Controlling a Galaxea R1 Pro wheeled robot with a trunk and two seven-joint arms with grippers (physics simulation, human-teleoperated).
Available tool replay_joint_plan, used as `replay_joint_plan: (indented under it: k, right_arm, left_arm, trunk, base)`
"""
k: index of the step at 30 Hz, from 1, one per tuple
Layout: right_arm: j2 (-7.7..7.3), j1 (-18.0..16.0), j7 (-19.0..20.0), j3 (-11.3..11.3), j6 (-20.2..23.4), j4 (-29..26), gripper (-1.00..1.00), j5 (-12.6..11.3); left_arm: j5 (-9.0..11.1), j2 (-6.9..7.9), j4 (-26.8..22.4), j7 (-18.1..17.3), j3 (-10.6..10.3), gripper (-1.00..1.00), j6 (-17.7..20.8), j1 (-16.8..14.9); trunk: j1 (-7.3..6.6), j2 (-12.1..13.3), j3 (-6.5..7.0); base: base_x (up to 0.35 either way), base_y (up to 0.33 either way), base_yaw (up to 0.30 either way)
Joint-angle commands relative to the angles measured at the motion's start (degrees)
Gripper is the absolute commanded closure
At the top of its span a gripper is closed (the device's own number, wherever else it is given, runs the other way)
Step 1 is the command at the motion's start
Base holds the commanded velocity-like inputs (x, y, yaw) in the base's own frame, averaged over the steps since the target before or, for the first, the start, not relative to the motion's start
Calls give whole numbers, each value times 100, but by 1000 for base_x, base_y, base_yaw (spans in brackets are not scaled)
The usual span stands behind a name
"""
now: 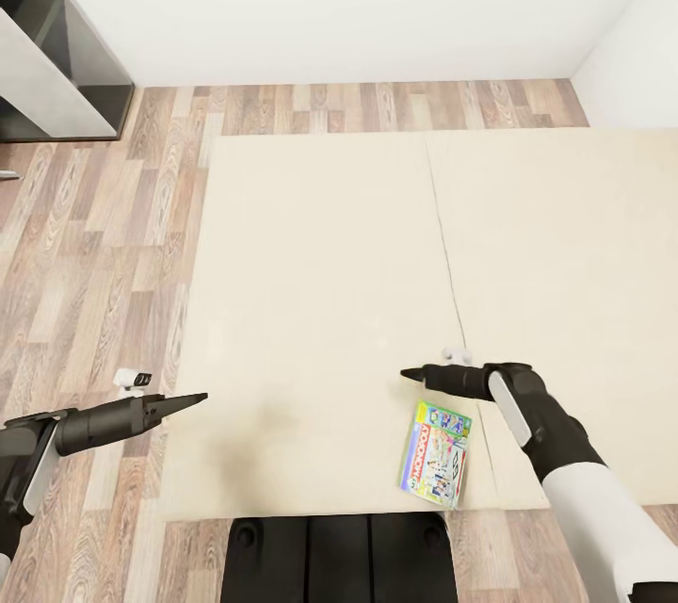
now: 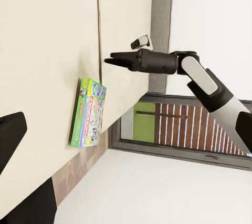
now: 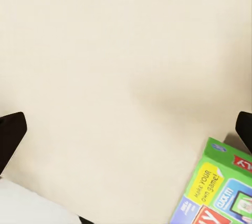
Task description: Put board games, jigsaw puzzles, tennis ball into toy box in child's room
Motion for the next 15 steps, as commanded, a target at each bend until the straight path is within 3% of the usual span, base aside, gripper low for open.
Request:
replay_joint_plan:
  k: [1,15]
  right_arm:
    - [-7,1,13,6,67,-62,-100,9]
    - [-361,9,23,-10,269,-273,-100,-63]
  left_arm:
    - [-3,2,-1,-22,0,-100,61,-1]
    - [-3,11,-1,-22,8,-100,61,-2]
  trunk:
    - [3,-9,-6]
    - [3,-9,-6]
  base:
    - [0,0,0]
    - [0,0,0]
